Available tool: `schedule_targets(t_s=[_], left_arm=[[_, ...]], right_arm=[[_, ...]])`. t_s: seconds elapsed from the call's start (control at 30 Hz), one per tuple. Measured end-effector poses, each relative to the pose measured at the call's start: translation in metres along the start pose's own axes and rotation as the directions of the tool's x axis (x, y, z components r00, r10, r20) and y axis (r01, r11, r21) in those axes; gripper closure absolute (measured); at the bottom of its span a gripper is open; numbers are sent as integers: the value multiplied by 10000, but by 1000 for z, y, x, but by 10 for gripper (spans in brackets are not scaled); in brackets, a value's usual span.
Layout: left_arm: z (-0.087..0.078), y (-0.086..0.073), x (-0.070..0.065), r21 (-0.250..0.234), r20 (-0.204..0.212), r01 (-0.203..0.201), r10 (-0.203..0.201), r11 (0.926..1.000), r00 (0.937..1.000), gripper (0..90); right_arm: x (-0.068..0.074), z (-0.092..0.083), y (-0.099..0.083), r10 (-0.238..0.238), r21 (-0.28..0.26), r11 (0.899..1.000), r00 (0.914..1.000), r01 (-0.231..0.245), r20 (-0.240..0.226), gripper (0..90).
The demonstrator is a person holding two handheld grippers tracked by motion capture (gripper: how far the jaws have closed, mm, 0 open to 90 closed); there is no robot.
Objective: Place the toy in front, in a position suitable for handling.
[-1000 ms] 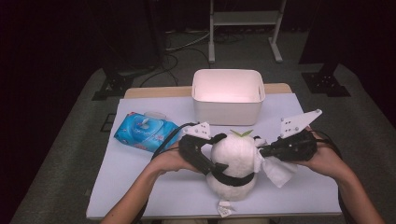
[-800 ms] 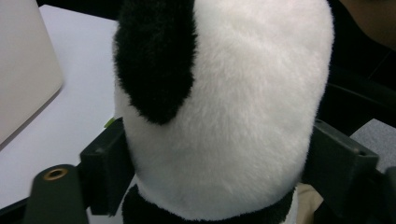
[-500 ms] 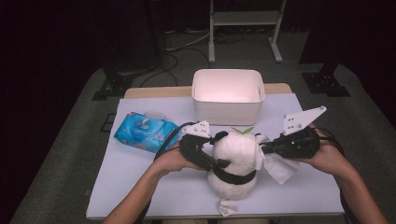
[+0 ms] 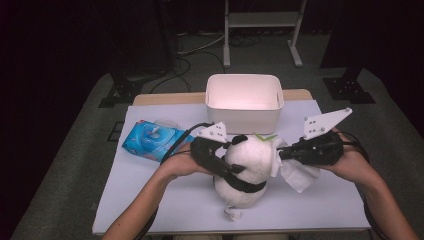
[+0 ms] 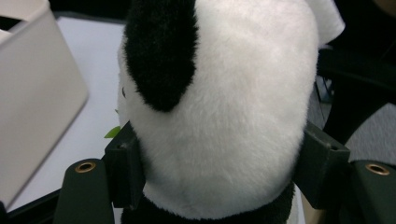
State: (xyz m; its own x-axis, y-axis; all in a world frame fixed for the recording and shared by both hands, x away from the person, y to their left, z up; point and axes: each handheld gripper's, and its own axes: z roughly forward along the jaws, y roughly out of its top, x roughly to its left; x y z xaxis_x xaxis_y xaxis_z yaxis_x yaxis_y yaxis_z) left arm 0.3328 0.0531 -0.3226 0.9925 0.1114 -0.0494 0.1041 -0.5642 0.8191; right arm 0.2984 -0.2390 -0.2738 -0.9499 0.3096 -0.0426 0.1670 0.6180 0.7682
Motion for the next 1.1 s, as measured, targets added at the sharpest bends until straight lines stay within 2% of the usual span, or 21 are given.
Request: schedule_targets(t_s=[0.17, 0.63, 0.8, 0.9, 1.1], left_arm=[[6, -5, -1, -248, 91, 265, -263, 9993, 9996, 293], [17, 7, -8, 55, 243, -260, 259, 9996, 9994, 292], [19, 8, -8, 90, 291, -334, 332, 9994, 9990, 287], [22, 6, -7, 65, 275, -243, 241, 9997, 9993, 230], [23, 5, -7, -148, 385, -140, 145, 9998, 9992, 167]], right_arm=[[-1, 2, -6, 222, -17, 9998, 9997, -223, -111, 874], [0, -3, 7, -43, 20, 10000, 10000, 43, 58, 873], [-2, -2, 6, 18, 228, 9997, 10000, -18, 25, 874], [-2, 1, 0, 115, 351, 9993, 9999, -113, -45, 875], [-4, 0, -12, 401, 241, 9989, 9989, -395, -258, 876]])
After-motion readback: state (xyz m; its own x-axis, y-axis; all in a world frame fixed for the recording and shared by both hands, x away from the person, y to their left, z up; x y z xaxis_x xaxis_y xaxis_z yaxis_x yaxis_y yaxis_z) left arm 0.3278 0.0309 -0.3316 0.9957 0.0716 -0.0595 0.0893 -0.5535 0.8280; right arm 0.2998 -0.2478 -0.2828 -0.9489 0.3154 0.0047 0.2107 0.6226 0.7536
